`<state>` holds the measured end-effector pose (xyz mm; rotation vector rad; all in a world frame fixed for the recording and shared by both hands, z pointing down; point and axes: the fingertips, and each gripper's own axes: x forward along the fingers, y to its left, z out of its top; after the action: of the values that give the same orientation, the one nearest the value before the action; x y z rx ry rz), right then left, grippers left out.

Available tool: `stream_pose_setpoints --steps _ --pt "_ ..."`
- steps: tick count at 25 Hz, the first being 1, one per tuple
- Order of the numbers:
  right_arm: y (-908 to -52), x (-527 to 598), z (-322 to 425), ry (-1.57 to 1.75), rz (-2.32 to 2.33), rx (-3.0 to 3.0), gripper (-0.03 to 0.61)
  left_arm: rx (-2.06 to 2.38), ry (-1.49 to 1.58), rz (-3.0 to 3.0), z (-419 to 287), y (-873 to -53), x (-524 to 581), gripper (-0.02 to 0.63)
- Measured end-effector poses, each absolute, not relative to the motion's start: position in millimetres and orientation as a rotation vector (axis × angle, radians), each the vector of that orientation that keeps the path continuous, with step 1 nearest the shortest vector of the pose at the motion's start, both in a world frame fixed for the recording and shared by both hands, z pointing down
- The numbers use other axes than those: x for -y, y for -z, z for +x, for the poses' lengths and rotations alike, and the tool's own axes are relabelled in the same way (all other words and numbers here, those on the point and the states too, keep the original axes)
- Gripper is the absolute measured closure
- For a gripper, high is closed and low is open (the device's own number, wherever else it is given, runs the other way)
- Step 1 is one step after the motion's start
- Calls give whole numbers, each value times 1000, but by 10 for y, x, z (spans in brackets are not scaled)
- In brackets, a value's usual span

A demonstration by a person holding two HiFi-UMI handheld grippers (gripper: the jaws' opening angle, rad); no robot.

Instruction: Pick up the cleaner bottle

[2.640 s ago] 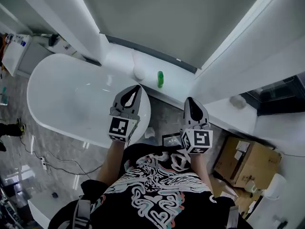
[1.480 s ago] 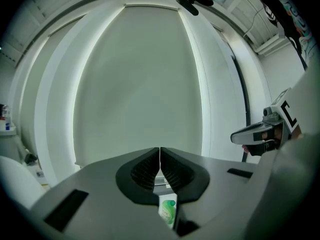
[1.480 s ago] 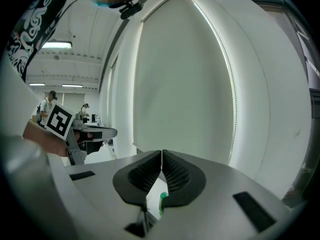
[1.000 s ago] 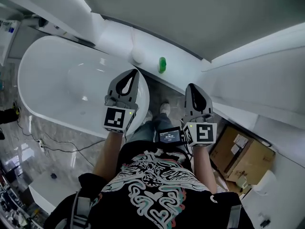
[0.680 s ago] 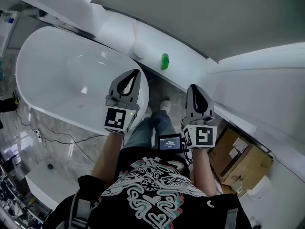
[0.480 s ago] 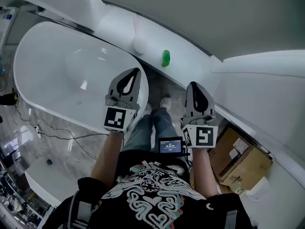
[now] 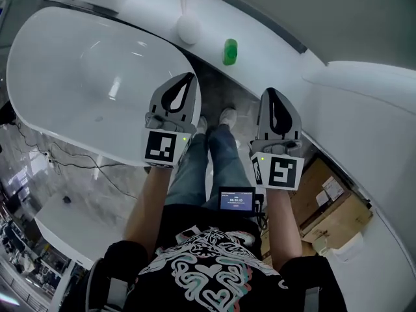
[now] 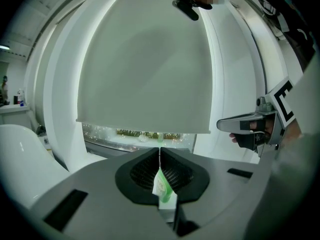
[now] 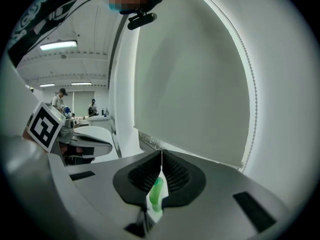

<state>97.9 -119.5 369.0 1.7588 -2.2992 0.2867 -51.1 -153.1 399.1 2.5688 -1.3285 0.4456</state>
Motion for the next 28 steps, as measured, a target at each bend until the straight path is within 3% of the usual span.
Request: stream_pose_setpoints --steps 28 --pt "-5060 1477 1139 -323 1678 2237 551 1346 -536 2481 -158 -5433 1738 594"
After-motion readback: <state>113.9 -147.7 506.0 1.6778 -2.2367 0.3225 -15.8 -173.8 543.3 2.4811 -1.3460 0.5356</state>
